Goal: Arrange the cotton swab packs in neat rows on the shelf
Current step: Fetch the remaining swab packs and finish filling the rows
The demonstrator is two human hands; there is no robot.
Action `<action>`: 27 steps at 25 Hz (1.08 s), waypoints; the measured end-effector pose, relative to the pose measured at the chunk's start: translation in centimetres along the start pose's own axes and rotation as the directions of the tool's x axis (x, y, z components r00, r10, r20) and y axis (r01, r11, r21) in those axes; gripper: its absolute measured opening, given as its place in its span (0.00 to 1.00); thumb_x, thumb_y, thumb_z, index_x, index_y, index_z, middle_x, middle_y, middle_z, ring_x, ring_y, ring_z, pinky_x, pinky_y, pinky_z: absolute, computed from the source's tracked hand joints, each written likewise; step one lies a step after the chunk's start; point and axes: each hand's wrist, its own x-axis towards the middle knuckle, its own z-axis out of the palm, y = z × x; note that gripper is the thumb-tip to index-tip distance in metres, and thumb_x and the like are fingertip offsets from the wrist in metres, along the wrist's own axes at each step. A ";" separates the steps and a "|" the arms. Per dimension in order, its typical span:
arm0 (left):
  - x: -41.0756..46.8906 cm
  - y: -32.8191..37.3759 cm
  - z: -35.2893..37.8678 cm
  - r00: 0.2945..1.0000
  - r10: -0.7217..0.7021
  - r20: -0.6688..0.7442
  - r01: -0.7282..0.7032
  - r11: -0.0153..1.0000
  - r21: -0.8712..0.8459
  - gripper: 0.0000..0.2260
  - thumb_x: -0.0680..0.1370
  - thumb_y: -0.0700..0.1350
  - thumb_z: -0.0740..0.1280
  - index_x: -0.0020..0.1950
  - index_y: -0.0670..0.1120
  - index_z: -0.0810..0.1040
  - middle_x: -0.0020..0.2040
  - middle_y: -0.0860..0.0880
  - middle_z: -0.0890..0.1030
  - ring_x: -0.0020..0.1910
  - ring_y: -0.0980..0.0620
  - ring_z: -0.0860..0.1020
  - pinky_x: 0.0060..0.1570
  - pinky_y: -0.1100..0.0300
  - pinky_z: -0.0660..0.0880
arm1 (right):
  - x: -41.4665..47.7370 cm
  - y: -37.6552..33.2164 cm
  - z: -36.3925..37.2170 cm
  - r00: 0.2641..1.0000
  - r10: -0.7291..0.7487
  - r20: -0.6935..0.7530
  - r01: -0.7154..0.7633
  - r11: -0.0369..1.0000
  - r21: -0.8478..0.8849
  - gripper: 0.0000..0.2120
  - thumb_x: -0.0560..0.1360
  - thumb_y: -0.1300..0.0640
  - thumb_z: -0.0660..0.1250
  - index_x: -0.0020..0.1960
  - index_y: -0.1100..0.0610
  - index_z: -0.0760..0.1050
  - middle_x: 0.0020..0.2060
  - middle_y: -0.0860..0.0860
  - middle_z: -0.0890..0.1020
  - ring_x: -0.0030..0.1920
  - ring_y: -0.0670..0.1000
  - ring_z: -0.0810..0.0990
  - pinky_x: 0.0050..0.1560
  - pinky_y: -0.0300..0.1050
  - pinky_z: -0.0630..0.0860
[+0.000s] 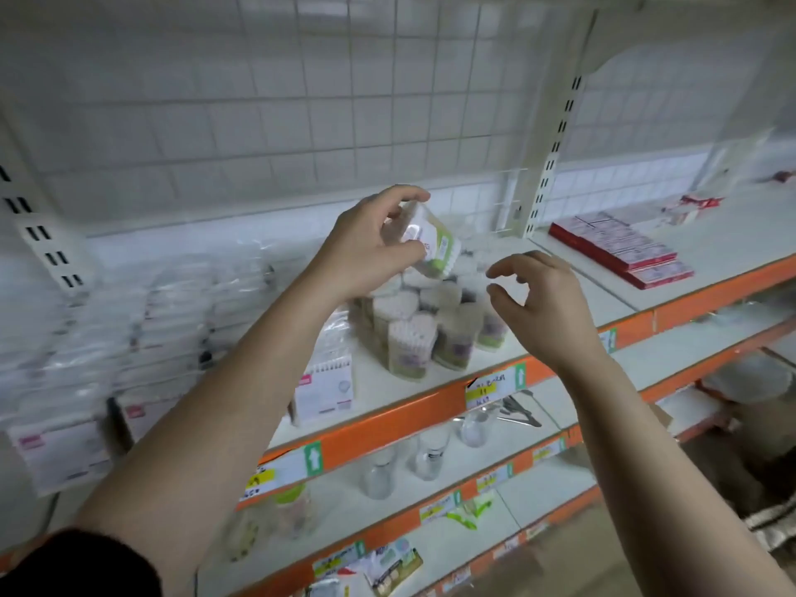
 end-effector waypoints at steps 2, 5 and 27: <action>2.6 -0.1 1.5 0.998 0.049 0.043 -0.052 0.996 0.077 0.23 0.69 0.44 0.70 0.64 0.58 0.74 0.56 0.53 0.75 0.52 0.56 0.74 0.47 0.66 0.70 | 0.9 2.2 -0.2 1.000 0.017 -0.002 -0.017 1.000 -0.021 0.08 0.72 0.61 0.67 0.50 0.54 0.79 0.44 0.48 0.77 0.46 0.50 0.72 0.46 0.38 0.62; 6.2 -0.1 3.6 0.985 0.113 0.130 -0.136 0.973 0.186 0.26 0.70 0.48 0.73 0.67 0.57 0.72 0.58 0.52 0.74 0.52 0.57 0.73 0.51 0.65 0.69 | 2.2 5.7 0.2 0.998 0.062 0.002 -0.062 0.997 -0.044 0.12 0.71 0.65 0.65 0.51 0.54 0.79 0.45 0.50 0.79 0.47 0.51 0.74 0.46 0.40 0.65; 10.7 -0.6 16.5 0.923 -0.022 0.385 -0.209 0.810 0.547 0.29 0.66 0.58 0.74 0.64 0.53 0.74 0.52 0.53 0.75 0.53 0.50 0.73 0.53 0.52 0.73 | 4.7 17.6 1.3 0.972 0.174 0.160 -0.184 0.982 0.048 0.10 0.72 0.62 0.66 0.51 0.53 0.80 0.46 0.50 0.79 0.45 0.49 0.75 0.41 0.41 0.67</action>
